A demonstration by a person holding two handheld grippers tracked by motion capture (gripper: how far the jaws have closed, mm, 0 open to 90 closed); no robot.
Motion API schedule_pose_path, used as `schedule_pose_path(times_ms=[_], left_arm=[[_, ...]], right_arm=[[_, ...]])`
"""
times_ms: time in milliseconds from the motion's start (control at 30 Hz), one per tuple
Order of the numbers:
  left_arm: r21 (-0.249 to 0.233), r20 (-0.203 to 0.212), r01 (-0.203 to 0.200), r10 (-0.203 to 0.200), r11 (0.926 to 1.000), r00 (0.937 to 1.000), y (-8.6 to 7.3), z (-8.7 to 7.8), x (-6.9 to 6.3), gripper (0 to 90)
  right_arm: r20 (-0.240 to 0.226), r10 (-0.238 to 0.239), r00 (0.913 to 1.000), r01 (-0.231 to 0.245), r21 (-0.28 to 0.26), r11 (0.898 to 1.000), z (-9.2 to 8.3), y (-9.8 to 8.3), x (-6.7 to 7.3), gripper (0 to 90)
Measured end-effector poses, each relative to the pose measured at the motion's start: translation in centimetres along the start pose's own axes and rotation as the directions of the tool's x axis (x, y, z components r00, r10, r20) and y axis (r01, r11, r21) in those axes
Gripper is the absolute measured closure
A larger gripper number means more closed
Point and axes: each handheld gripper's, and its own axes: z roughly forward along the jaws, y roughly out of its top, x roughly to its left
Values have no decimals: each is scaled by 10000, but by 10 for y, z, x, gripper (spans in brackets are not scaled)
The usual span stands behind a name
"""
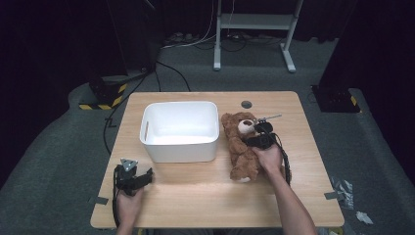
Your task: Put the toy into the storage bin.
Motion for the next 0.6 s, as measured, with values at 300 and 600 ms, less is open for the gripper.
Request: schedule_pose_path(times_ms=[300,600], left_arm=[[26,8,-72,72,10000,10000,0,0,1,250],[25,9,-67,67,10000,10000,0,0,1,251]], right_arm=[[-446,-338,9984,317,-467,9984,-10,-4,-1,672],[-644,-898,9939,807,-1324,9879,-31,-10,9,696]])
